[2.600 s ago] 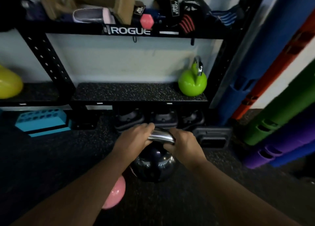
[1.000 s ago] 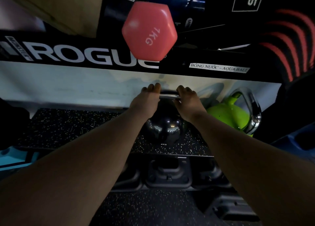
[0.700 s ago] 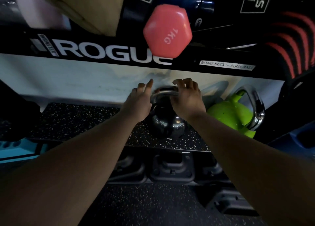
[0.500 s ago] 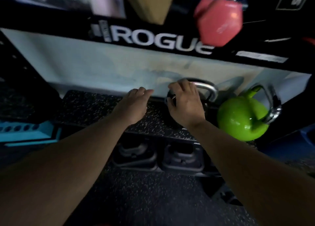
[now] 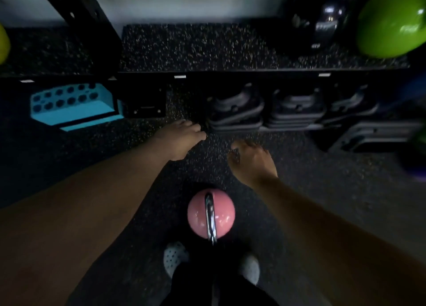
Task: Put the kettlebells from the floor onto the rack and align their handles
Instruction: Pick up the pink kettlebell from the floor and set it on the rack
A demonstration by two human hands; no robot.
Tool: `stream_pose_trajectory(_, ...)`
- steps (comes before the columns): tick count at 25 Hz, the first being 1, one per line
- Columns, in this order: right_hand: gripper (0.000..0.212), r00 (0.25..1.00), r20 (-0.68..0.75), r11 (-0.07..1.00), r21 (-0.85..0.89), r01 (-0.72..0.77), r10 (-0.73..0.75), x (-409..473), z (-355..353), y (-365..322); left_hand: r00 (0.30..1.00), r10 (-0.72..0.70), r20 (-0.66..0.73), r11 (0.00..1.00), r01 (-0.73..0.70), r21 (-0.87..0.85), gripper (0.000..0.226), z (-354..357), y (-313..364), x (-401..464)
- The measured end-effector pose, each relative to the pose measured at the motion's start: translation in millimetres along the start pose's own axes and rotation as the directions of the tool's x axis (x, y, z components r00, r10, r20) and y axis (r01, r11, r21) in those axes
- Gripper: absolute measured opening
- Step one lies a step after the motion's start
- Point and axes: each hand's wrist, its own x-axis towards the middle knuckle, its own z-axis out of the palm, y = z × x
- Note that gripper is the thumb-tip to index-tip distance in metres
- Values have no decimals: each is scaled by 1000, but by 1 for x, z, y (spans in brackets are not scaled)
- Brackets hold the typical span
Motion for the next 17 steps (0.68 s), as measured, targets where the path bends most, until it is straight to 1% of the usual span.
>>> stream_pose_trajectory(3,36,989,91,990,68,-123,117,-46,54,21,996,59,70,998,-59,-10,62,32,23,1)
stream_pose_trajectory(7,40,952,185,956,118,-267,243,-92,129,57,967,212,140,976,-216,14,66,81,67,18)
stream_pose_trajectory(9,43,931,235,935,154,-321,281,-105,167,68,932,293,212,952,-305,26,67,109,83,28)
stream_pose_trajectory(11,47,892,295,893,195,-406,342,-115,209,75,870,394,297,904,-425,46,66,144,92,40)
stream_pose_trajectory(12,49,877,331,878,212,-430,349,-116,230,77,835,426,349,884,-466,36,66,162,94,43)
stream_pose_trajectory(13,50,866,369,867,235,-439,338,-117,251,74,793,447,415,869,-495,10,63,179,93,43)
stream_pose_trajectory(14,51,859,390,854,263,-448,331,-117,268,71,757,470,454,855,-518,-22,54,194,92,44)
stream_pose_trajectory(16,46,869,373,835,317,-450,326,-115,289,64,740,507,441,837,-546,-47,24,215,88,48)
stream_pose_trajectory(17,39,875,348,823,343,-452,336,-114,295,62,747,518,416,839,-539,-77,20,220,86,49)
